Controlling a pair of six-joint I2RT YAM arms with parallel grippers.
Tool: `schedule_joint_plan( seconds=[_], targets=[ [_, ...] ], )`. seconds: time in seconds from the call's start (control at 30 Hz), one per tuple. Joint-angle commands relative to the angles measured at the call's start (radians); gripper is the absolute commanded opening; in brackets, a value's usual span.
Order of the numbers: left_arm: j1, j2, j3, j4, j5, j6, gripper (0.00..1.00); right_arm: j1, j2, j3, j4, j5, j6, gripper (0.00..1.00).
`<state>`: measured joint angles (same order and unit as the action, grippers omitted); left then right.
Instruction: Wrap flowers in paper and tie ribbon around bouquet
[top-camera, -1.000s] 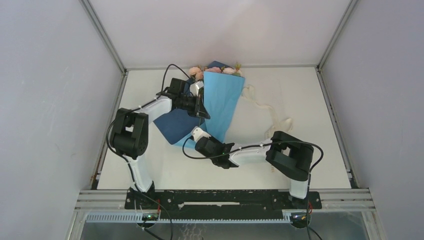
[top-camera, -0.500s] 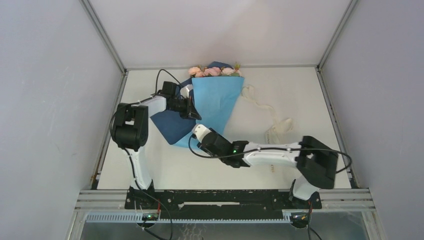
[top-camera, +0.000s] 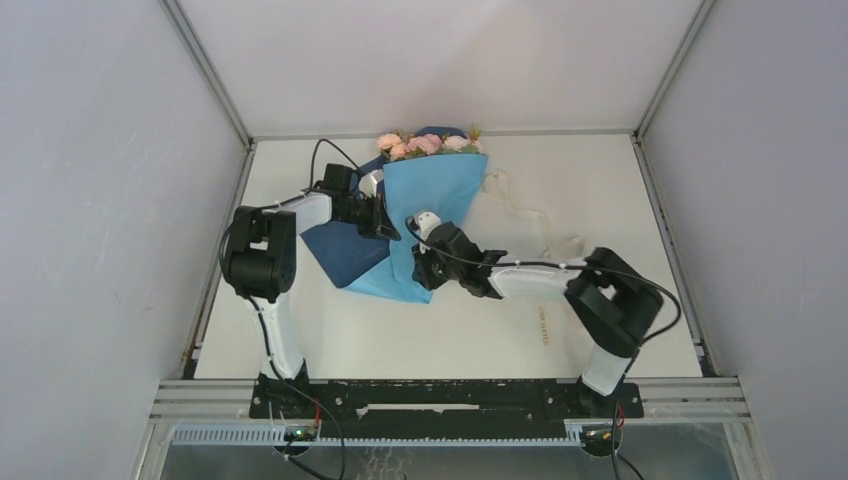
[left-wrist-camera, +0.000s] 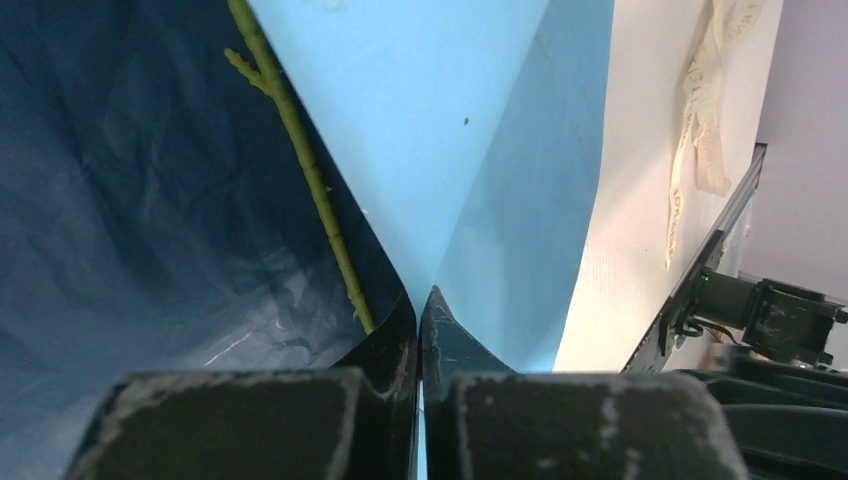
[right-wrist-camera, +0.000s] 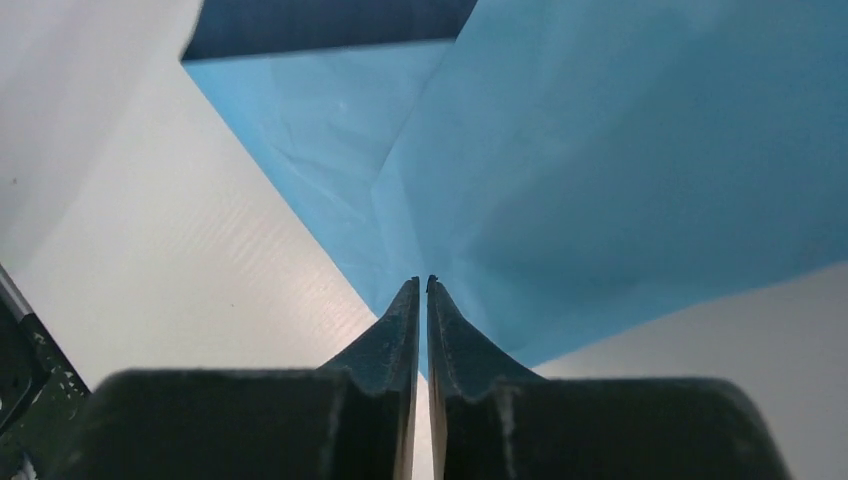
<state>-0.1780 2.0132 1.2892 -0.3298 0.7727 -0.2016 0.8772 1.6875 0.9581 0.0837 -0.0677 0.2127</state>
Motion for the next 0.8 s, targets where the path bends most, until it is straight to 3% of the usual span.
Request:
schedule_joint_plan(
  seconds=[0.0, 0.2, 0.47, 0.6, 0.77],
  targets=[
    [0.008, -0.014, -0.021, 0.008, -0.033, 0.021, 0.0, -0.018, 0.112, 0.056, 0.077, -0.132, 0.148, 0.11],
    [0.009, -0.019, -0.028, 0.006, -0.045, 0.022, 0.0, -0.032, 0.151, 0.007, -0.014, -0.139, 0.182, 0.01],
    [0.008, -0.037, -0.057, -0.003, -0.054, 0.051, 0.0, -0.064, -0.07, -0.182, -0.113, -0.207, 0.187, 0.04],
    [0.008, -0.051, -0.083, 0.006, -0.044, 0.052, 0.0, -0.163, -0.092, -0.132, -0.033, -0.405, 0.219, 0.07],
    [0.008, -0.054, -0.111, 0.027, -0.034, 0.041, 0.0, -0.252, 0.038, -0.041, 0.129, -0.443, 0.32, 0.09]
  ],
)
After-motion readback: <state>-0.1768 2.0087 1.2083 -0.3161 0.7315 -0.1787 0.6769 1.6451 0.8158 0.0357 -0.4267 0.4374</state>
